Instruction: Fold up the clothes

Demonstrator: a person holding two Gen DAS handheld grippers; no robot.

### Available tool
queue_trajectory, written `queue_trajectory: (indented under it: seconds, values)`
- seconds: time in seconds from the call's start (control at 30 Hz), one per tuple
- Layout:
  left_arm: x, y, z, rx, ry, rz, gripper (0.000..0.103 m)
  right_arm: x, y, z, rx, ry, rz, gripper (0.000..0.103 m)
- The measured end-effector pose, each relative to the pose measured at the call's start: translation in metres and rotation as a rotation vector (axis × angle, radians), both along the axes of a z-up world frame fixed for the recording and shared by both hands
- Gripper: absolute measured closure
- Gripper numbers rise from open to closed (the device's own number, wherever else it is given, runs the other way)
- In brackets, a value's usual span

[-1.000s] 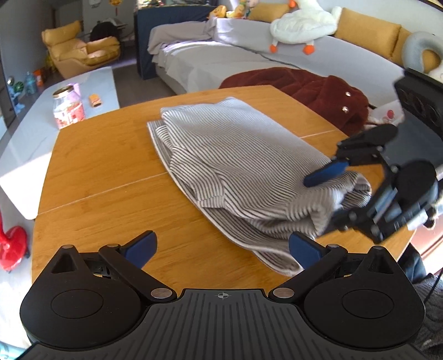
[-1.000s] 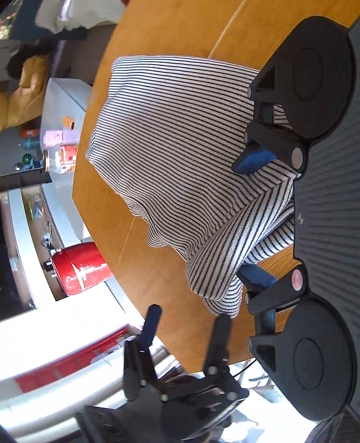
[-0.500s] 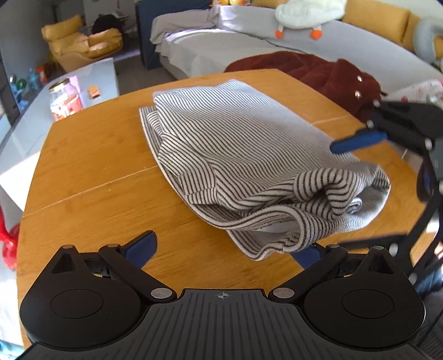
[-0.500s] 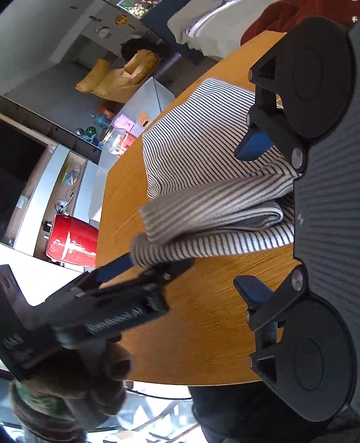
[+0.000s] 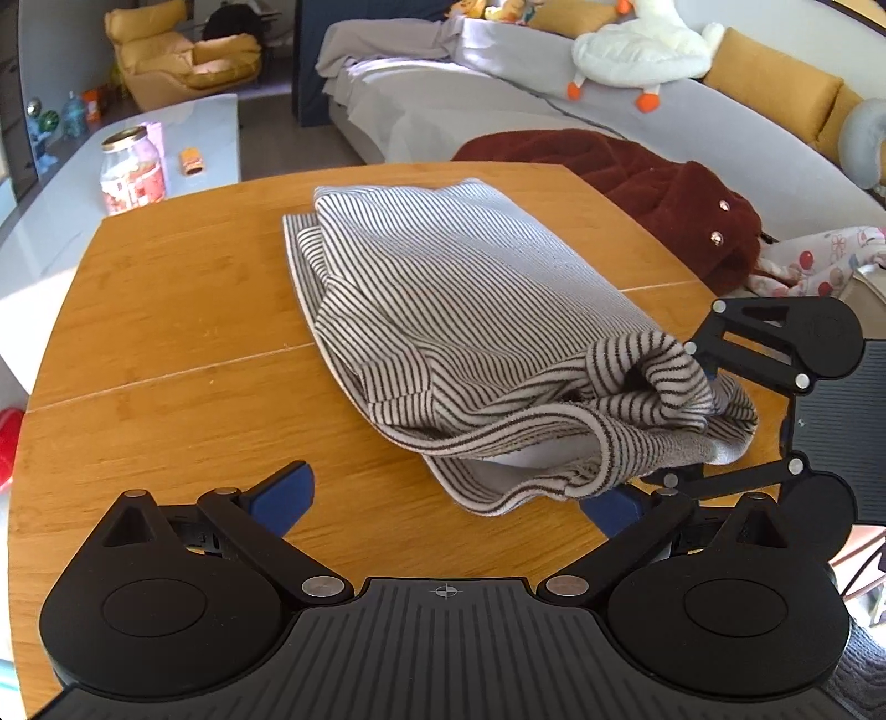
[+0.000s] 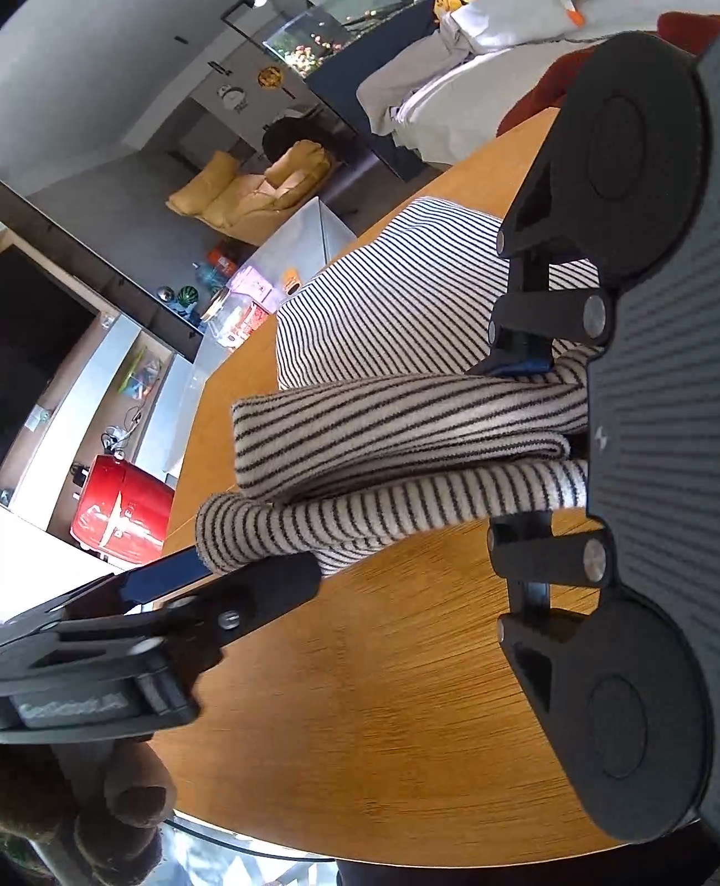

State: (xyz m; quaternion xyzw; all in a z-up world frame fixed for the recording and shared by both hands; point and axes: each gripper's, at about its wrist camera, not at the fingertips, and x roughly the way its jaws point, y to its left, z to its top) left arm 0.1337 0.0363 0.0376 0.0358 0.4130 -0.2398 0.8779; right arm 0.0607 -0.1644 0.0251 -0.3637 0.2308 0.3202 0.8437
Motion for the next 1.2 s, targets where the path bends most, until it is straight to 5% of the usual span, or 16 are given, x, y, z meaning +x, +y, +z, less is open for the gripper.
queue_trajectory:
  seconds: [0.17, 0.27, 0.43, 0.5, 0.7, 0.8, 0.9, 1.03, 1.2]
  values:
    - [0.011, 0.039, 0.034, -0.137, -0.072, 0.095, 0.000, -0.002, 0.006, -0.002, -0.018, 0.003, 0.032, 0.069]
    - [0.041, 0.030, 0.034, -0.043, -0.131, 0.126, 0.000, 0.001, 0.009, -0.001, -0.027, 0.010, 0.045, 0.069]
    - [0.102, -0.004, -0.016, 0.096, -0.056, 0.095, 0.000, 0.005, 0.009, 0.006, -0.063, 0.045, 0.076, 0.074]
    - [0.110, -0.005, -0.026, 0.075, -0.051, 0.084, 0.000, 0.003, 0.008, 0.013, -0.077, 0.075, 0.090, 0.076]
    - [0.099, 0.007, -0.028, 0.036, -0.027, 0.002, 0.000, 0.001, -0.003, 0.097, -0.129, 0.158, 0.230, 0.077]
    - [0.088, 0.005, -0.027, 0.003, -0.026, -0.068, 0.000, 0.028, -0.005, 0.149, -0.094, 0.133, 0.267, 0.077]
    - [0.082, 0.008, -0.023, -0.042, -0.021, -0.092, 0.000, 0.086, -0.001, 0.160, -0.078, 0.157, 0.330, 0.076]
    - [0.080, 0.024, -0.023, -0.008, -0.005, -0.049, 0.000, 0.147, 0.005, 0.116, -0.040, 0.271, 0.336, 0.076]
    - [0.066, 0.052, -0.010, -0.039, 0.006, 0.005, 0.000, 0.207, 0.013, 0.047, -0.004, 0.291, 0.190, 0.068]
